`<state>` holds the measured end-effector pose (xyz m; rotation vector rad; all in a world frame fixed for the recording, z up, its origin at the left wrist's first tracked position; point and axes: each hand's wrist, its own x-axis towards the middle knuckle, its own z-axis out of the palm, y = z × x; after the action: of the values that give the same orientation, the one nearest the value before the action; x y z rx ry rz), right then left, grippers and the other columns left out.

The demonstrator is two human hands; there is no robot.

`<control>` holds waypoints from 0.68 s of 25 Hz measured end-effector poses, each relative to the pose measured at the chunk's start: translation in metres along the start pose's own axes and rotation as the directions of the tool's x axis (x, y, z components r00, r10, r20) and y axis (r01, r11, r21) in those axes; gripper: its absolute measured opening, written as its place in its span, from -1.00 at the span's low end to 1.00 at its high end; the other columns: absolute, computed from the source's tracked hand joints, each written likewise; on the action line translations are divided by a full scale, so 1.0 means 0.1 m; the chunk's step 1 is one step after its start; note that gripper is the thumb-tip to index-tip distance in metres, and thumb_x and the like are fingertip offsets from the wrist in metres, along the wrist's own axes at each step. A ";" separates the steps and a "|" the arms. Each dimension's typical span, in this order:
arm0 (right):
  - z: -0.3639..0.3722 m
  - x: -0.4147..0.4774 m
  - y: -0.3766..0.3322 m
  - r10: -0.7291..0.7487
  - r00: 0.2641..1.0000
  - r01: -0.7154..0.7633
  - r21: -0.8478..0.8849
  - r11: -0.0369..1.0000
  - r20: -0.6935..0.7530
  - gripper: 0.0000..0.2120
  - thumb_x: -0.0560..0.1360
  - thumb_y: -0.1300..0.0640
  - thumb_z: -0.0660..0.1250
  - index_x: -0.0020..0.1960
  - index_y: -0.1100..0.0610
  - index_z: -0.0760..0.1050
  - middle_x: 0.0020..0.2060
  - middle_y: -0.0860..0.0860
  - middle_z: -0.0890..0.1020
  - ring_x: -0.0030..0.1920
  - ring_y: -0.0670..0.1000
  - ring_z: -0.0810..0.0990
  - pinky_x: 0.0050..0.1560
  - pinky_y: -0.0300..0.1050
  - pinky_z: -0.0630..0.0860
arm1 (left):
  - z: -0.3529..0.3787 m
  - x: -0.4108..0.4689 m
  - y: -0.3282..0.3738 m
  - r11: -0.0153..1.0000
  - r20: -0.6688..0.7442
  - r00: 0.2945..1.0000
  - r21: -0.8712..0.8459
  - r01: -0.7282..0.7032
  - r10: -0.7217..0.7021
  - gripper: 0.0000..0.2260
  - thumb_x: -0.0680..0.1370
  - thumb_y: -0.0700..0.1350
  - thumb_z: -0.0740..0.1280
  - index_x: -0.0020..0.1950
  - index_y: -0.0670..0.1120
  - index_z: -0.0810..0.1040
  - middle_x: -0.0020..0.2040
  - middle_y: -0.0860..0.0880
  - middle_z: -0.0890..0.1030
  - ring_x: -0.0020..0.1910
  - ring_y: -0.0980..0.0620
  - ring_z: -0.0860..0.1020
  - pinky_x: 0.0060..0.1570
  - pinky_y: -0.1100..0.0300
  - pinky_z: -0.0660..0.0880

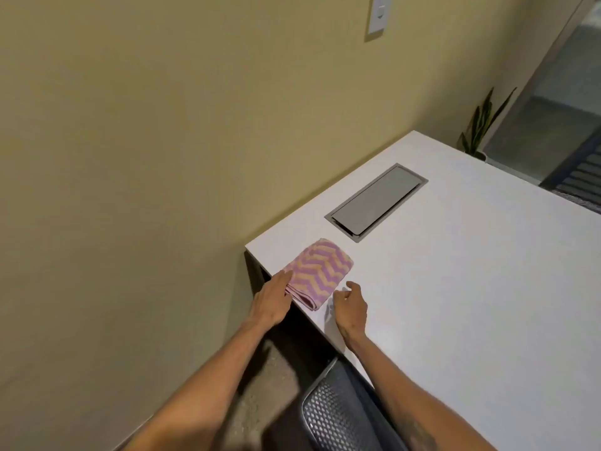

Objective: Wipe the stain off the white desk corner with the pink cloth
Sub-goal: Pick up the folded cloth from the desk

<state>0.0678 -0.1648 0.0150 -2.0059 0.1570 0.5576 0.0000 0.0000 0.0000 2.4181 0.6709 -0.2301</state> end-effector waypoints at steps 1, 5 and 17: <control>0.08 0.07 -0.01 0.043 0.998 -0.041 0.048 0.998 -0.039 -0.52 0.63 0.10 0.21 0.52 0.15 0.27 0.40 0.17 0.50 0.32 0.20 0.53 0.33 0.03 0.44 | 0.06 0.03 -0.02 1.000 0.025 1.000 0.016 -0.009 0.009 -0.45 0.67 -0.13 0.20 0.66 -0.02 0.15 0.65 -0.06 0.22 0.59 -0.13 0.29 0.54 -0.09 0.29; 0.34 0.27 -0.15 0.167 0.981 -0.147 0.178 0.973 -0.102 -0.58 0.60 0.06 0.29 0.40 0.16 0.34 0.27 0.15 0.57 0.22 0.20 0.58 0.16 -0.05 0.48 | 0.21 0.06 -0.05 1.000 0.050 0.998 0.001 -0.023 0.023 -0.42 0.66 -0.15 0.19 0.67 -0.02 0.11 0.68 -0.05 0.12 0.62 -0.11 0.22 0.58 -0.06 0.23; 0.02 0.25 -0.36 0.157 0.984 -0.128 0.287 0.949 -0.079 -0.62 0.52 0.19 0.38 0.33 0.11 0.50 0.16 0.12 0.64 0.02 0.12 0.62 -0.03 -0.09 0.58 | -0.01 0.08 0.13 0.978 -0.062 0.998 -0.209 0.003 -0.016 -0.54 0.71 0.01 0.15 0.62 -0.02 0.27 0.64 -0.05 0.26 0.60 -0.07 0.27 0.54 0.01 0.21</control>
<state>0.1017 -0.1428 0.0320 -1.7532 0.4239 0.4947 0.0135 -0.0055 0.0049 2.2283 0.6986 -0.0818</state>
